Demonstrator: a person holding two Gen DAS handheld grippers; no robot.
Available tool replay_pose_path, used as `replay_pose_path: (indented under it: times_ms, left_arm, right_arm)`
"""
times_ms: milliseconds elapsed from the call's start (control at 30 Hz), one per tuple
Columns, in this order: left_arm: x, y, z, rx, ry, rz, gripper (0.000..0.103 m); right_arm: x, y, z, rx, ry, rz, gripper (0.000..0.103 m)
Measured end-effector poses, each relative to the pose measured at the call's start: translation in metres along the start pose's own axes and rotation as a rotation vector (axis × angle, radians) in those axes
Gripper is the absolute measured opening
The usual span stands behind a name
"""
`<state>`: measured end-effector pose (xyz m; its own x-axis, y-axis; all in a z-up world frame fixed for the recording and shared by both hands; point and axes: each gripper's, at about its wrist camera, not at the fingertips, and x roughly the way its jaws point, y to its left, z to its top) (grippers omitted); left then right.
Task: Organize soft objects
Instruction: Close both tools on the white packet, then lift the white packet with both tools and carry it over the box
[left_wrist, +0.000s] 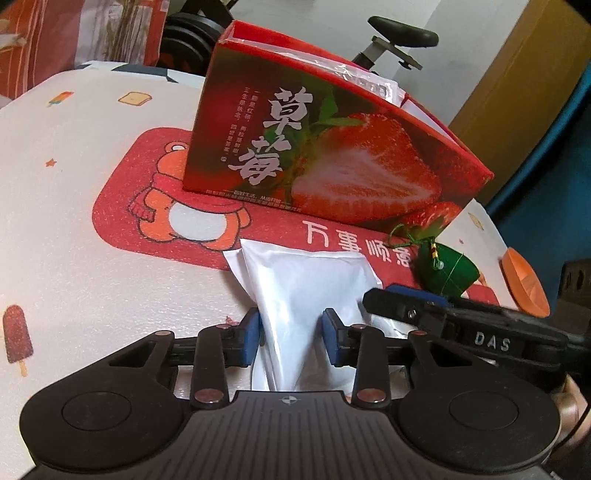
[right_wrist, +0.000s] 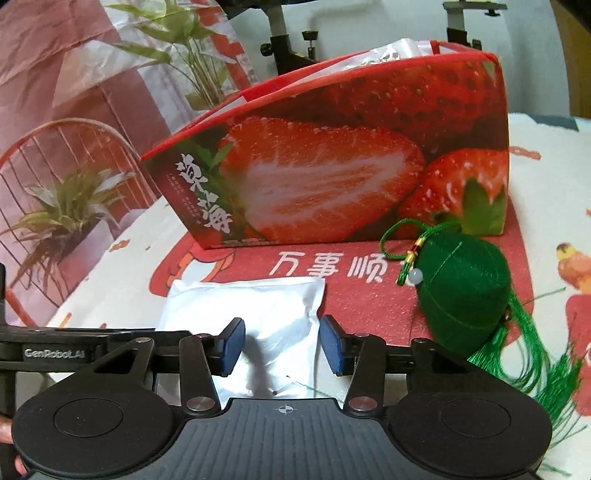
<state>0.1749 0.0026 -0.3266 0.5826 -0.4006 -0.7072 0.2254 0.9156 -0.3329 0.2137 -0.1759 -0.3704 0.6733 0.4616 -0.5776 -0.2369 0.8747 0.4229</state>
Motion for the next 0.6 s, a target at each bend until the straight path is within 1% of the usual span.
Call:
replay_pose_path:
  times_ms: [67, 133, 233, 300, 333, 367, 433, 500, 533, 600]
  left_arm:
    - [0.000, -0.001, 0.000, 0.028, 0.003, 0.003, 0.038]
    - [0.002, -0.002, 0.000, 0.043, 0.003, 0.003, 0.038]
    - [0.003, -0.002, -0.001, 0.053, -0.004, 0.003, 0.038]
    - [0.003, -0.002, -0.002, 0.055, -0.008, 0.003, 0.038]
    - [0.003, -0.002, -0.002, 0.049, -0.010, 0.002, 0.038]
    - [0.002, 0.000, -0.002, 0.042, -0.013, 0.005, 0.038]
    - [-0.002, 0.002, -0.003, 0.027, -0.024, 0.009, 0.038]
    - [-0.005, 0.005, -0.002, 0.017, -0.036, 0.007, 0.038]
    - [-0.008, 0.005, -0.001, 0.011, -0.049, 0.001, 0.038]
    - [-0.015, 0.004, 0.001, 0.006, -0.072, -0.009, 0.038]
  right_arm:
    - [0.001, 0.000, 0.001, -0.006, 0.002, -0.013, 0.043]
    - [0.004, -0.002, 0.003, 0.009, 0.003, -0.004, 0.046]
    - [0.006, -0.007, 0.006, 0.074, 0.011, 0.034, 0.049]
    - [0.008, -0.010, 0.008, 0.122, 0.014, 0.046, 0.049]
    - [0.008, -0.011, 0.009, 0.140, 0.016, 0.047, 0.043]
    - [0.008, -0.011, 0.009, 0.157, 0.018, 0.049, 0.041]
    - [0.008, -0.011, 0.009, 0.182, 0.024, 0.061, 0.033]
    - [0.005, -0.010, 0.007, 0.186, 0.018, 0.062, 0.026]
    - [0.004, -0.009, 0.006, 0.192, 0.013, 0.064, 0.025]
    - [-0.001, -0.009, 0.005, 0.212, -0.001, 0.072, 0.024]
